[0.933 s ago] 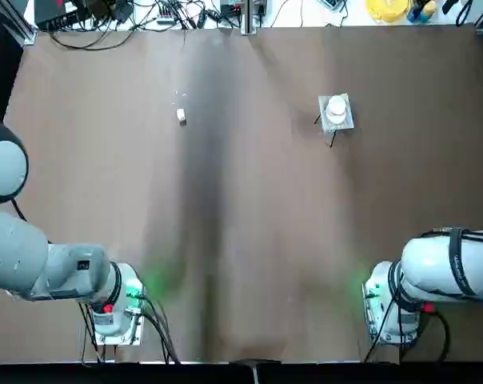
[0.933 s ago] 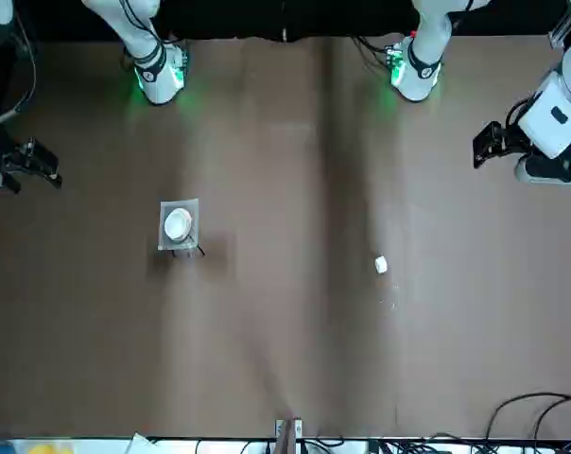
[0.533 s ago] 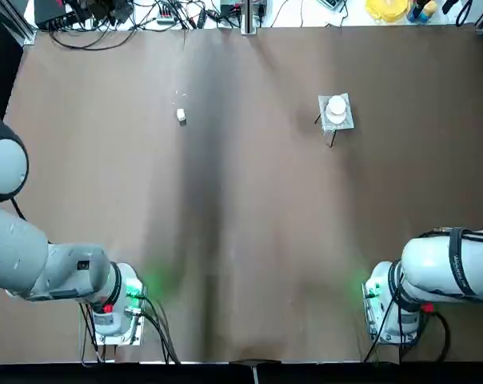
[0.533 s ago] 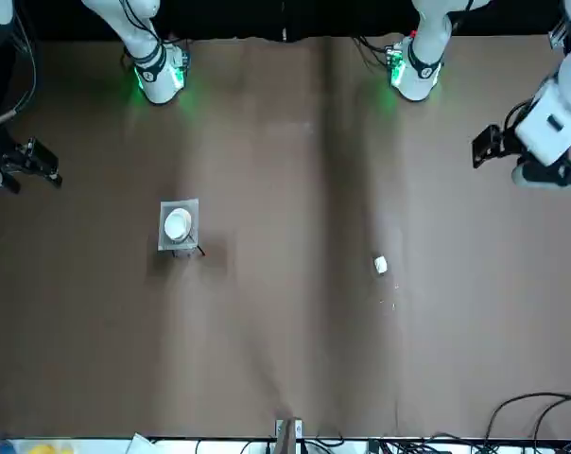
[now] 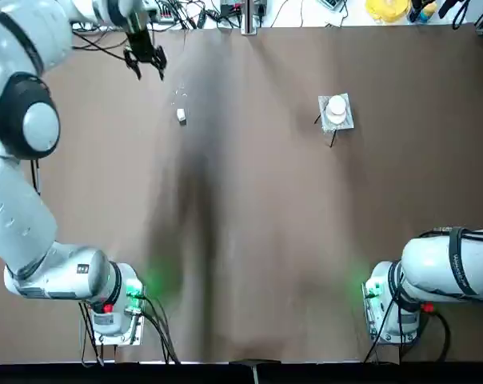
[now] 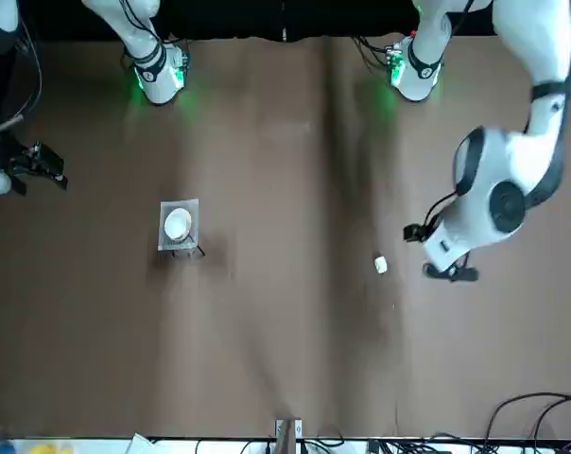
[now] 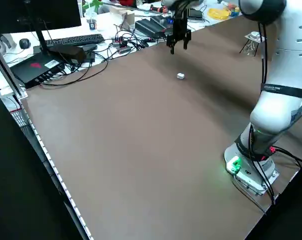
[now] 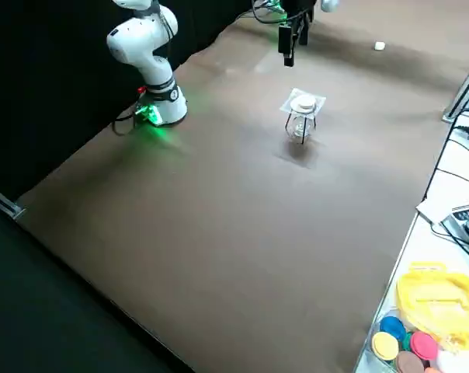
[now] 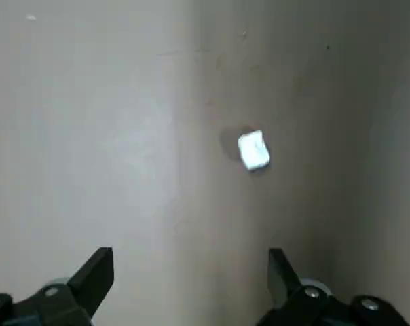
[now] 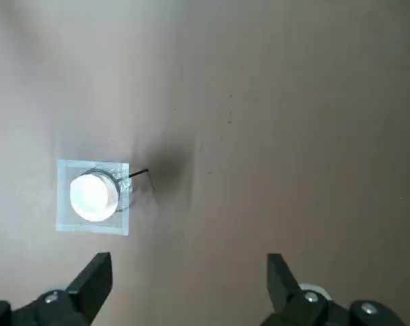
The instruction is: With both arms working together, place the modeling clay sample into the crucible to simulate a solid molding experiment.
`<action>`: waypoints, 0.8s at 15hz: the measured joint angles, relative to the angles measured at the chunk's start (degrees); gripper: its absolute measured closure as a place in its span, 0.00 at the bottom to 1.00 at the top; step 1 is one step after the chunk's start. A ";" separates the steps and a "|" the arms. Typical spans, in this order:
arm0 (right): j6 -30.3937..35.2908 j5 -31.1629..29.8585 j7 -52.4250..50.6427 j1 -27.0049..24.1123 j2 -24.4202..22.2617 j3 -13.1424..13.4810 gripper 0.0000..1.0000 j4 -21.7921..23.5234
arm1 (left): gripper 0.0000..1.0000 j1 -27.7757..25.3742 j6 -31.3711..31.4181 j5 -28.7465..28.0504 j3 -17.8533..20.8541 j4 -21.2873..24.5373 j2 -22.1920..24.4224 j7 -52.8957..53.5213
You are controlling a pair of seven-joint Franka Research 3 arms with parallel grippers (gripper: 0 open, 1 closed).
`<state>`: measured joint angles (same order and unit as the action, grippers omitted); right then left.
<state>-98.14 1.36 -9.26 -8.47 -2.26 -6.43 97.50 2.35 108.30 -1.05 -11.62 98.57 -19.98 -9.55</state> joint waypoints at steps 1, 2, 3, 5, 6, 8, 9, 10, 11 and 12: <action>0.01 0.00 -0.04 0.09 0.26 -0.04 0.00 0.09 | 0.00 0.43 2.83 0.00 0.00 0.51 -2.27 -1.56; 0.02 0.00 -0.10 0.32 0.61 -0.10 0.00 0.20 | 0.00 0.79 4.42 -0.06 0.02 0.60 -4.30 -4.04; 0.02 0.00 -0.10 0.69 1.03 -0.16 0.00 0.32 | 0.00 1.28 5.22 -0.51 0.03 0.64 -6.09 -6.89; 0.08 0.01 -0.08 1.86 2.22 -0.33 0.00 0.96 | 0.00 2.32 8.20 -2.36 0.04 0.69 -9.42 -13.35; 0.08 0.02 -0.08 2.69 3.10 -0.40 0.00 1.31 | 0.00 2.70 9.75 -2.94 0.04 0.71 -10.80 -16.49; -0.09 0.02 0.00 5.57 6.86 -0.53 0.00 1.55 | 0.00 3.72 12.90 -3.42 0.06 1.08 -13.43 -22.79; -0.32 0.06 0.01 6.43 8.37 -0.58 0.00 1.57 | 0.00 4.00 14.07 -3.42 0.06 1.35 -13.85 -23.70; -0.67 0.21 0.03 7.18 9.87 -0.60 0.00 1.59 | 0.00 4.19 14.93 -3.42 0.07 1.60 -14.20 -24.19; -1.09 0.46 0.08 7.71 11.23 -0.62 0.00 1.58 | 0.00 4.30 15.61 -3.42 0.08 1.79 -14.51 -24.36; -1.47 0.91 0.09 7.93 12.31 -0.63 0.00 1.58 | 0.00 4.35 16.24 -3.42 0.08 1.93 -14.80 -24.41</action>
<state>-99.61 2.27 -9.17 -0.54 10.05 -7.06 99.08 6.70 124.54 -4.48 -11.54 100.50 -34.78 -33.97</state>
